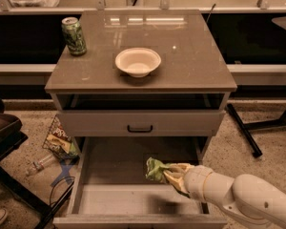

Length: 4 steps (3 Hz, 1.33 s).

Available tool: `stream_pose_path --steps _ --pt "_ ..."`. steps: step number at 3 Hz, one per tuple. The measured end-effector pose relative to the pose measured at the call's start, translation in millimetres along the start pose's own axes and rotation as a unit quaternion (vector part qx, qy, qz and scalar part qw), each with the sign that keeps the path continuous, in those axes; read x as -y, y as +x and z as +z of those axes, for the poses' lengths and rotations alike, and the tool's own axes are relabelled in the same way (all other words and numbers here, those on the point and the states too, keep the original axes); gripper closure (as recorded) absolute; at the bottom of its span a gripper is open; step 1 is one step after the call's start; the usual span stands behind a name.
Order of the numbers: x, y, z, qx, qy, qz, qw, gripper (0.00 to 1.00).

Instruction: Place green jalapeno chip bag into middle drawer

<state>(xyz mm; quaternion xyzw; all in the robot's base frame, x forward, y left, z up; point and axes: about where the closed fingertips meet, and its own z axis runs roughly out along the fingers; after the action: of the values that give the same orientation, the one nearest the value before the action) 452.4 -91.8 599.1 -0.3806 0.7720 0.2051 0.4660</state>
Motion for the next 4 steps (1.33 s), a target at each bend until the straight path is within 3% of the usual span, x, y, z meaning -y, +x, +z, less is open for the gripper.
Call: stream_pose_path --steps 1,2,3,4 --pt "0.4 7.3 9.7 -0.01 0.003 -0.003 0.9999 1.0" --pt "-0.3 6.5 10.6 -0.01 0.002 -0.004 0.9999 0.82" --pt "-1.1 6.0 11.4 -0.01 0.001 -0.004 0.9999 0.59" --pt "-2.3 5.2 12.6 -0.009 0.0 -0.005 0.9999 0.28"
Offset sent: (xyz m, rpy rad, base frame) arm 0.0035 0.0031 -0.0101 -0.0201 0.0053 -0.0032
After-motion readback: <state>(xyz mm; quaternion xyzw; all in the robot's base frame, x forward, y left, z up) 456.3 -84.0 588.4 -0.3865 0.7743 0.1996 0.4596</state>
